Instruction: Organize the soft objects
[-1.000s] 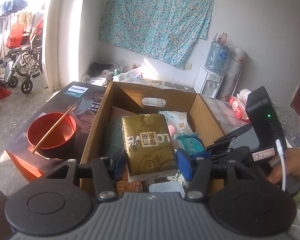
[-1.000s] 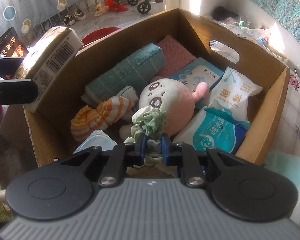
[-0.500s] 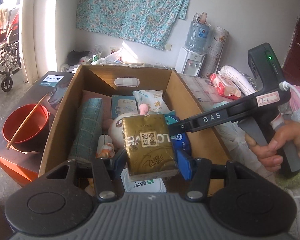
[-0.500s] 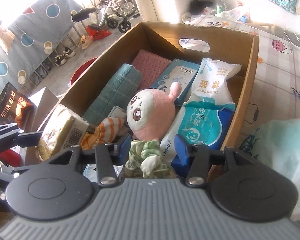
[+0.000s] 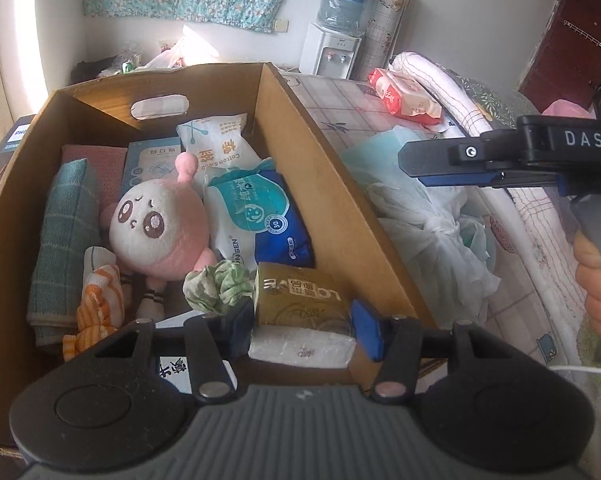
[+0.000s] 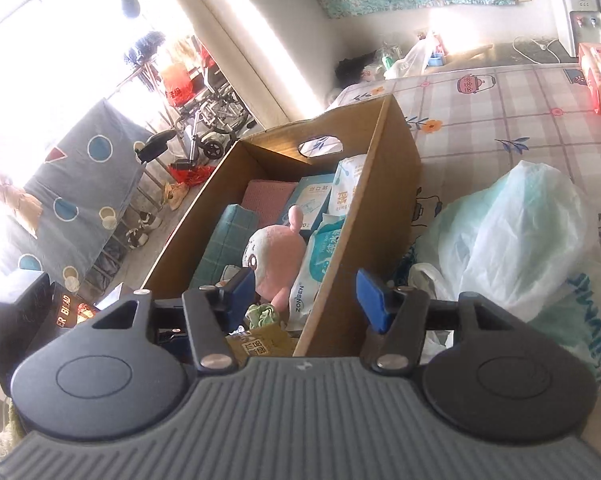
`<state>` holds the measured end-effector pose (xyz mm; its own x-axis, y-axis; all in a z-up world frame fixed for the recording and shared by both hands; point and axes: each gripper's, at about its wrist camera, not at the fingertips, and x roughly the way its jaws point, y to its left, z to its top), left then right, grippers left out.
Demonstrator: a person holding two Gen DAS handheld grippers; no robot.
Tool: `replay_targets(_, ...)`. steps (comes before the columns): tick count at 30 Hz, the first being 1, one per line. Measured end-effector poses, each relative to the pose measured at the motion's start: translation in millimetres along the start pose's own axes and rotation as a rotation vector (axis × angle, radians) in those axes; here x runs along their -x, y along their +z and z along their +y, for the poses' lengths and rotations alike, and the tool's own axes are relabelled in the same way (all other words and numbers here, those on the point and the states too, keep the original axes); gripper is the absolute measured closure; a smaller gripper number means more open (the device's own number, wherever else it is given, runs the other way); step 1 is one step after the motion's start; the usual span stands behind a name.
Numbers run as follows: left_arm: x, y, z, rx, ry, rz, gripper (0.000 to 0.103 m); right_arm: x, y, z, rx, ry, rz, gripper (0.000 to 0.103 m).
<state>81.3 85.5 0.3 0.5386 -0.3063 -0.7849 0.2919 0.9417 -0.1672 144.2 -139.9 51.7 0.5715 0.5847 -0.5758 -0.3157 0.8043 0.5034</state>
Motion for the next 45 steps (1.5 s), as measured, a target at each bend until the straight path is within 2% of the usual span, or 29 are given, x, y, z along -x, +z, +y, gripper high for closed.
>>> replay_targets(4, -6.9, 2.2, -6.1, -0.017, 0.01, 0.012, 0.047, 13.4, -7.9, -19.7, -0.053, -0.007, -0.029, 0.045)
replay_targets(12, 5.2, 2.4, -5.3, 0.009, 0.01, -0.016, 0.035, 32.4, -29.6, -39.1, -0.135, -0.003, -0.07, 0.044)
replay_targets(18, 34.6, -3.3, -2.1, 0.017, 0.026, -0.085, 0.022, 44.7, -53.5, -38.5, -0.197, 0.012, -0.108, 0.04)
replay_targets(25, 65.7, -11.1, 1.0, 0.054, 0.052, -0.153, 0.012, 49.6, -84.8, -27.7, -0.262, 0.024, -0.147, 0.037)
replay_targets(29, 77.4, -17.2, -1.9, 0.055, 0.083, -0.183, 0.005, 50.3, -100.3, -21.4, -0.304, 0.032, -0.171, 0.032)
replay_targets(32, 83.4, -21.7, -5.8, 0.045, 0.116, -0.21, 0.001, 48.9, -110.1, -15.1, -0.307, -0.017, -0.171, 0.027)
replay_targets(38, 86.9, -25.0, -22.2, -0.015, 0.155, -0.222, 0.0, 57.0, -125.1, 4.1, -0.225, -0.163, -0.194, 0.016)
replay_targets(41, 88.0, -26.4, -30.5, -0.023, 0.157, -0.219, 0.0, 64.6, -128.9, 11.1, -0.184, -0.215, -0.213, 0.012)
replay_targets(45, 88.9, -29.9, -41.4, -0.038, 0.172, -0.209, 0.0, 74.8, -132.0, 19.0, -0.137, -0.266, -0.238, 0.002)
